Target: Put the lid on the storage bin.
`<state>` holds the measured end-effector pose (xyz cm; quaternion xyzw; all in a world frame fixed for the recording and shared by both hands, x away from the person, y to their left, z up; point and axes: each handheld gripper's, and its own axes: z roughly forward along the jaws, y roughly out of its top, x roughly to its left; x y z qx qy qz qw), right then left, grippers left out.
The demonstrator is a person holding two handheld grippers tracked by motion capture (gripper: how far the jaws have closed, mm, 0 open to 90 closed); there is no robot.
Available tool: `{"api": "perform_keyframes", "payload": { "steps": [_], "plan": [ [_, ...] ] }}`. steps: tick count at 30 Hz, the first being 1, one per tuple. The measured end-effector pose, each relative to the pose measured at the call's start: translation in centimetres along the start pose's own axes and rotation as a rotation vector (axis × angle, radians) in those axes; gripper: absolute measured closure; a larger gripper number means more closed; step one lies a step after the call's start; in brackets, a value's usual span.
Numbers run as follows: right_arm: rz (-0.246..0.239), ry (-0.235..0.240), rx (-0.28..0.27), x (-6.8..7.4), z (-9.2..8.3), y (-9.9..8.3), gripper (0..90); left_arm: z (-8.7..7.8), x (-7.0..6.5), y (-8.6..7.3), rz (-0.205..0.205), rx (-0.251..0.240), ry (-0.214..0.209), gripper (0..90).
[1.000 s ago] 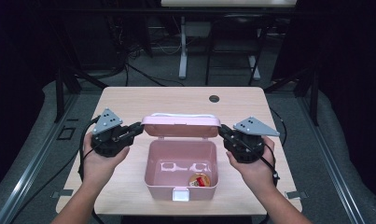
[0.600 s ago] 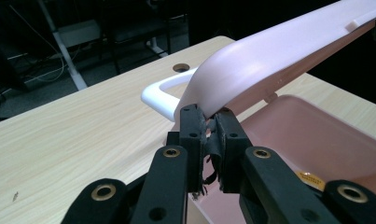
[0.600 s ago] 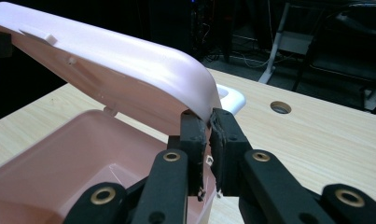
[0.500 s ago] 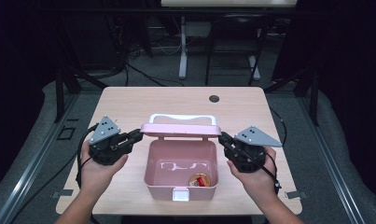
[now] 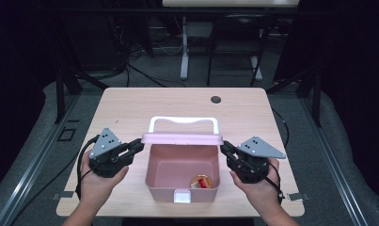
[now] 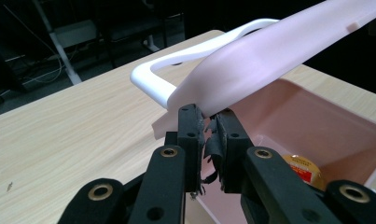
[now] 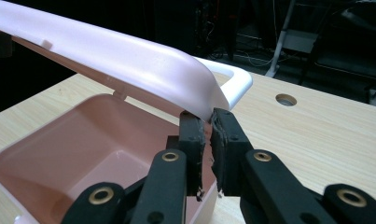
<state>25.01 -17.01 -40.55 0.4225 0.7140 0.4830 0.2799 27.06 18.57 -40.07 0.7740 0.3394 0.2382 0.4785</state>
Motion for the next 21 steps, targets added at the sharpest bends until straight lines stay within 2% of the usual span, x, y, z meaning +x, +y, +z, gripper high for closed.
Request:
{"api": "perform_keyframes", "payload": {
  "steps": [7, 13, 21],
  "plan": [
    [-0.015, 0.000, -0.005, 0.3, -0.4, -0.8, 82.2, -0.3, -0.4, -0.8, 0.000, -0.005, -0.004, 81.6],
    [-0.027, 0.007, -0.001, 0.7, -0.8, -1.8, 82.3, -0.7, -0.6, -1.8, -0.009, -0.003, -0.025, 81.2],
    [-0.023, 0.020, 0.008, 0.8, -1.0, -2.4, 82.3, -1.0, -0.8, -2.5, -0.016, -0.004, -0.039, 81.4]
  ]
}}
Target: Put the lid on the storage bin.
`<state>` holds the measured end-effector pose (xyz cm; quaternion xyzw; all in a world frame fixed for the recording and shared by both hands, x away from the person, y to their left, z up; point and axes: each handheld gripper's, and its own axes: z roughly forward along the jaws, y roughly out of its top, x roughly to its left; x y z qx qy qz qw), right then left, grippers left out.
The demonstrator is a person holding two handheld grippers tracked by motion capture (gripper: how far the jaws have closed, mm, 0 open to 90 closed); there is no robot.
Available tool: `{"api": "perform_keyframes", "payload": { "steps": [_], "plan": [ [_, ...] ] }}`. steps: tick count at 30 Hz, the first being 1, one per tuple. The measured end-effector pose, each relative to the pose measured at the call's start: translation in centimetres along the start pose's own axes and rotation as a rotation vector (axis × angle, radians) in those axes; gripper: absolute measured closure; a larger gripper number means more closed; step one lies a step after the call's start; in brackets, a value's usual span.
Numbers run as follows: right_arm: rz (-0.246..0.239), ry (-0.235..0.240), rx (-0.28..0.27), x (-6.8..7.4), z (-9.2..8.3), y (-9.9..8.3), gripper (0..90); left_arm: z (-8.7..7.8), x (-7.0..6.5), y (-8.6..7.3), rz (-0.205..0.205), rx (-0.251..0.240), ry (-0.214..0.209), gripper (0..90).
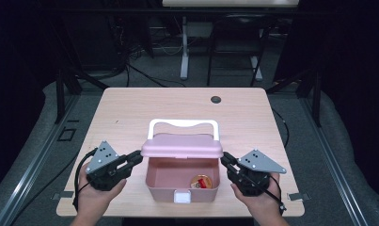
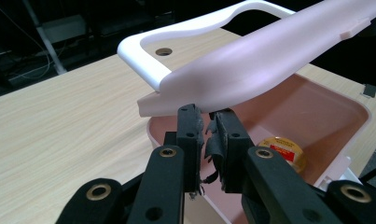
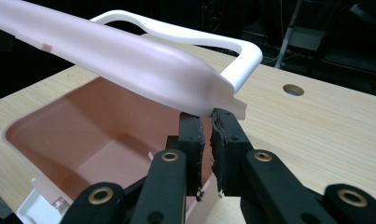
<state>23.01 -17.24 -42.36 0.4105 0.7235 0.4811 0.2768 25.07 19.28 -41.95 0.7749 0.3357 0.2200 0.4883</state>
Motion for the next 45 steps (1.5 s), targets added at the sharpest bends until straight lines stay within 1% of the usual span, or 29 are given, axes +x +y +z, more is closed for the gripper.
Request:
{"api": "perform_keyframes", "payload": {
  "steps": [3, 6, 12, 13, 15, 19, 22, 23, 24, 25, 26, 27, 28, 29, 31, 32, 33, 35, 38, 39, 40, 45],
  "plan": [
    [-0.002, 0.005, 0.004, 0.1, -0.1, -0.4, 82.3, -0.1, -0.1, -0.3, 0.000, 0.010, -0.011, 81.4],
    [0.008, 0.009, 0.010, 0.1, -0.2, -0.6, 82.4, -0.1, -0.1, -0.4, 0.004, 0.015, -0.014, 81.3],
    [0.019, 0.023, 0.022, 0.0, -0.4, -1.1, 82.9, -0.3, -0.1, -0.8, -0.013, 0.026, -0.034, 81.6],
    [0.021, 0.022, 0.022, 0.0, -0.5, -1.2, 82.9, -0.3, -0.1, -0.8, -0.012, 0.026, -0.034, 81.6],
    [0.042, 0.026, 0.029, -0.3, -0.8, -1.5, 82.8, -0.3, -0.1, -1.0, -0.011, 0.031, -0.037, 81.6],
    [0.048, 0.021, 0.036, -0.7, -1.2, -1.9, 82.8, -0.3, -0.2, -1.2, -0.020, 0.027, -0.039, 81.6],
    [0.063, 0.011, 0.040, -1.0, -1.4, -2.3, 82.8, -0.3, -0.2, -1.5, -0.023, 0.033, -0.047, 81.6],
    [0.074, 0.004, 0.045, -1.5, -1.3, -2.6, 82.7, -0.3, -0.3, -1.6, -0.026, 0.028, -0.045, 81.5],
    [0.081, -0.001, 0.050, -1.7, -1.3, -2.7, 82.8, -0.3, -0.2, -1.7, -0.023, 0.032, -0.049, 81.6],
    [0.081, -0.001, 0.050, -1.7, -1.3, -2.7, 82.8, -0.3, -0.2, -1.7, -0.023, 0.032, -0.049, 81.6],
    [0.098, -0.011, 0.055, -2.2, -1.1, -3.1, 82.7, -0.3, -0.3, -1.7, -0.027, 0.037, -0.052, 81.6],
    [0.098, -0.011, 0.055, -2.2, -1.1, -3.1, 82.7, -0.3, -0.3, -1.8, -0.027, 0.034, -0.051, 81.6],
    [0.113, -0.022, 0.057, -2.6, -0.8, -3.4, 82.8, -0.3, -0.3, -1.9, -0.028, 0.036, -0.052, 81.6],
    [0.113, -0.022, 0.057, -2.6, -0.8, -3.4, 82.8, -0.3, -0.4, -2.0, -0.026, 0.037, -0.053, 81.6],
    [0.122, -0.040, 0.060, -3.1, -0.6, -3.7, 82.8, -0.3, -0.4, -2.1, -0.026, 0.038, -0.055, 81.6],
    [0.127, -0.058, 0.059, -3.5, -0.3, -4.1, 82.8, -0.3, -0.5, -2.3, -0.030, 0.039, -0.057, 81.7],
    [0.127, -0.058, 0.059, -3.5, -0.3, -4.1, 82.8, -0.3, -0.5, -2.3, -0.030, 0.039, -0.057, 81.6],
    [0.145, -0.073, 0.061, -4.1, 0.0, -4.5, 82.8, -0.4, -0.6, -2.6, -0.031, 0.044, -0.062, 81.7],
    [0.147, -0.082, 0.061, -4.3, 0.3, -4.8, 82.7, -0.4, -0.7, -2.9, -0.030, 0.054, -0.065, 81.7],
    [0.147, -0.091, 0.063, -4.3, 0.5, -5.1, 82.7, -0.4, -0.7, -3.1, -0.030, 0.056, -0.066, 81.7],
    [0.147, -0.094, 0.063, -4.3, 0.5, -5.2, 82.7, -0.3, -0.7, -3.3, -0.036, 0.054, -0.070, 81.8],
    [0.147, -0.098, 0.063, -4.2, 0.7, -5.5, 82.6, -0.2, -0.8, -4.1, -0.047, 0.057, -0.079, 82.1]
  ]
}}
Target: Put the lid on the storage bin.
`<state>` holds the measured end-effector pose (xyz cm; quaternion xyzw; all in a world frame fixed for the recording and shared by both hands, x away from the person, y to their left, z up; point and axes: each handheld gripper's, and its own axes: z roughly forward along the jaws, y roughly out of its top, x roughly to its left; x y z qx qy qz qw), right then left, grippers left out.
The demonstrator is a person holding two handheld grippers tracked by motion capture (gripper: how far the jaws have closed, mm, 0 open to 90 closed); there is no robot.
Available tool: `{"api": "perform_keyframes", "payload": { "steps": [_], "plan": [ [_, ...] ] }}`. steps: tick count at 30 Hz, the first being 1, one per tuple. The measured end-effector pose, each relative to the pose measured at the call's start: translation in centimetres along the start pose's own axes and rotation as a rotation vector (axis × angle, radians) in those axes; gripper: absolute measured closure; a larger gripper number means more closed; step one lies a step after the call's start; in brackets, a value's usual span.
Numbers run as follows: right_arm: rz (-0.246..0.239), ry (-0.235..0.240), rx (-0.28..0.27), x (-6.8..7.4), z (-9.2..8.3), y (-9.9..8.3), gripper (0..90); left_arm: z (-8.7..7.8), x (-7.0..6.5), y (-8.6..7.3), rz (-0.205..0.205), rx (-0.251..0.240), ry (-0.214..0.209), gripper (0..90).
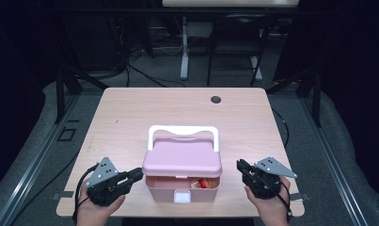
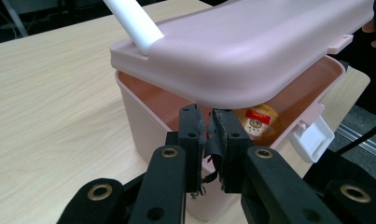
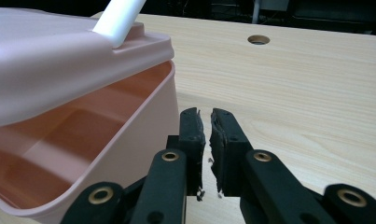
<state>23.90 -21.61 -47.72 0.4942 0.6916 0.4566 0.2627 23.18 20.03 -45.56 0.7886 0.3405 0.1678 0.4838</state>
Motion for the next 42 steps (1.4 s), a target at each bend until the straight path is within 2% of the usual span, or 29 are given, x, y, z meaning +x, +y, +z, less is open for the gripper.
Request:
{"api": "perform_keyframes", "payload": {
  "steps": [6, 24, 29, 34, 39, 42],
  "plan": [
    [-0.004, -0.015, 0.000, -0.1, 0.2, -0.5, 82.6, 0.1, -0.3, -0.7, 0.000, 0.012, -0.011, 82.2],
    [0.012, -0.019, 0.007, -0.3, 0.4, -1.3, 83.1, 0.5, -0.7, -2.1, -0.004, 0.039, -0.027, 82.3],
    [0.020, -0.016, 0.005, -0.4, 0.4, -1.3, 83.1, 0.9, -0.7, -2.6, -0.006, 0.077, -0.018, 82.0],
    [0.017, -0.016, 0.005, -0.3, 0.4, -1.4, 83.1, 0.9, -0.6, -2.9, -0.015, 0.091, -0.015, 82.2],
    [0.021, -0.016, 0.003, -0.4, 0.4, -1.4, 83.3, 0.9, -0.4, -3.0, -0.022, 0.090, -0.003, 82.2],
    [0.026, -0.016, 0.005, -0.4, 0.4, -1.4, 83.3, 0.6, -0.1, -3.0, -0.037, 0.071, -0.004, 82.0]
  ]
}}
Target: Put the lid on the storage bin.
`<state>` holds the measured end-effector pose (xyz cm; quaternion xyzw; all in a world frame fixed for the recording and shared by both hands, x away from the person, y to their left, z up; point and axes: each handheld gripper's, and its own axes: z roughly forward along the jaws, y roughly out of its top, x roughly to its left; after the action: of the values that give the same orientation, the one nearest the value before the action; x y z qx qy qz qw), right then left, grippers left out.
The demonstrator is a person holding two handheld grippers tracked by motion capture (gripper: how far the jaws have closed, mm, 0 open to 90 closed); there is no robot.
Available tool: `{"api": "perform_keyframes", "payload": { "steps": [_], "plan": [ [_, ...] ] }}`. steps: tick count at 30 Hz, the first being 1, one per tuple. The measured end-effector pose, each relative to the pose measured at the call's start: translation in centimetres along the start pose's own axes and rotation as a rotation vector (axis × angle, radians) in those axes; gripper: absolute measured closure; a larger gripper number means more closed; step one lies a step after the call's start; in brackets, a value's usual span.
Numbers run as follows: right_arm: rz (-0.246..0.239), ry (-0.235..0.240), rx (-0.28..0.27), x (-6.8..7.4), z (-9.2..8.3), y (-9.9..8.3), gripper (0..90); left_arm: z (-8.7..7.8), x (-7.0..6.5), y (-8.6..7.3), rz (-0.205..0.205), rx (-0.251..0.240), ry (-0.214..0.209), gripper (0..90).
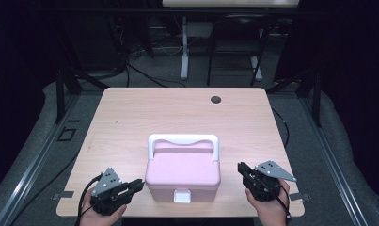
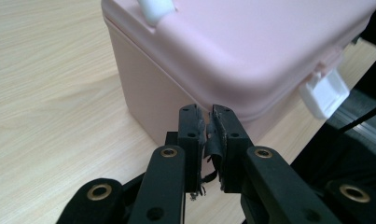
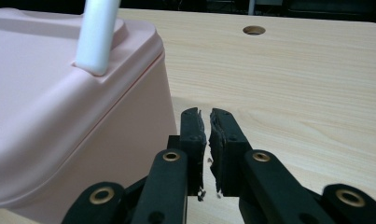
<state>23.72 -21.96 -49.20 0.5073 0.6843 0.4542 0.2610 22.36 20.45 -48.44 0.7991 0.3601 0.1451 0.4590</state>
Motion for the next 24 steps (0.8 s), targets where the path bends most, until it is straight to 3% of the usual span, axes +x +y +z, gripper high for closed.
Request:
{"api": "perform_keyframes", "payload": {
  "steps": [24],
  "plan": [
    [0.020, -0.007, 0.007, -0.6, 0.1, -0.4, 82.6, -0.5, 2.7, -0.3, -0.058, -0.078, 0.088, 69.1]
  ]
}}
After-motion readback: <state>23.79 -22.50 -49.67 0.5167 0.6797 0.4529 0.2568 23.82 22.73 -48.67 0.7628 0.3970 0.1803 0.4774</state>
